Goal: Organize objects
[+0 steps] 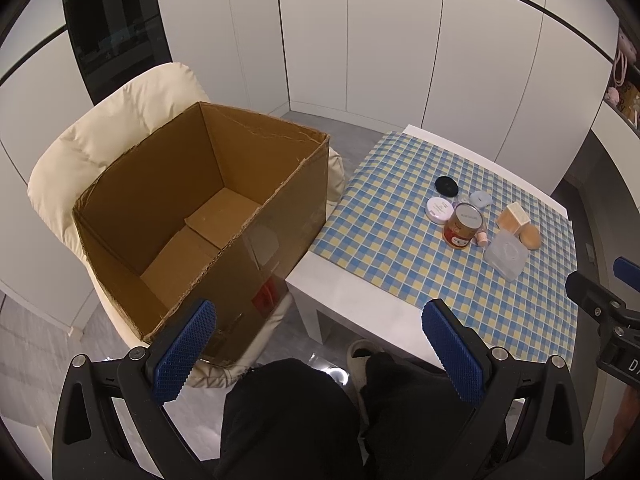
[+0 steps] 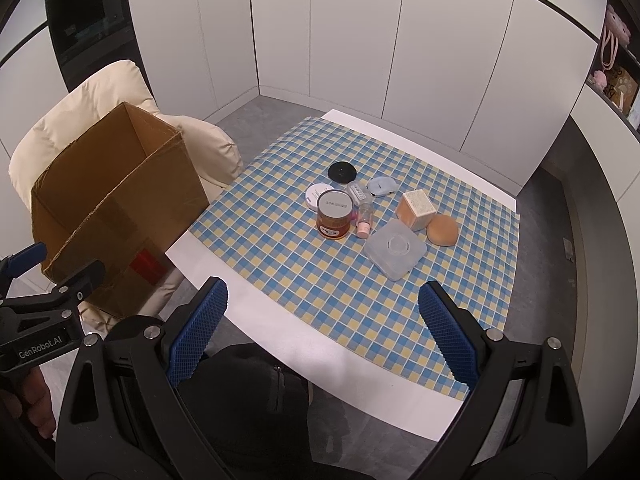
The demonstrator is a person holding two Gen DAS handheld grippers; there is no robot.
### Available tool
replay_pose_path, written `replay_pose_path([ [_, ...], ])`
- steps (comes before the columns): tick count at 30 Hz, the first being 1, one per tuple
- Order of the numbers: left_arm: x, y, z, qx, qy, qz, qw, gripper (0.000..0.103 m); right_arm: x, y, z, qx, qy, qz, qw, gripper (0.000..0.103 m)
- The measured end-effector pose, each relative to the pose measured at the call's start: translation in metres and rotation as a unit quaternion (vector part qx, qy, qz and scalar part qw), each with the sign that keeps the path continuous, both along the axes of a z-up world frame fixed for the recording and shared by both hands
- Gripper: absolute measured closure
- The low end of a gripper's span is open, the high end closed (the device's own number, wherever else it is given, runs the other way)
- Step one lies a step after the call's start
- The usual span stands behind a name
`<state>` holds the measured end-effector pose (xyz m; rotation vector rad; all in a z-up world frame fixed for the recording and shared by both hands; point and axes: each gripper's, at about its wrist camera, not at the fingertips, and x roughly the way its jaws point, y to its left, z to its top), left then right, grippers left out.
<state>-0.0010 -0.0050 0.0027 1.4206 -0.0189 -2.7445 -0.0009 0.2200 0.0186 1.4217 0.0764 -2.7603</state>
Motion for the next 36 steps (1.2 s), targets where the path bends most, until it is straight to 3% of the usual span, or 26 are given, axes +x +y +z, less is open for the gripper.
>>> replay_pose_path([
  [36, 0.0, 0.017, -0.001, 0.007, -0.002, -0.011, 0.9999, 0.001, 0.009, 0.018, 0.001, 0.006, 0.005, -0.024, 1.0, 0.005],
])
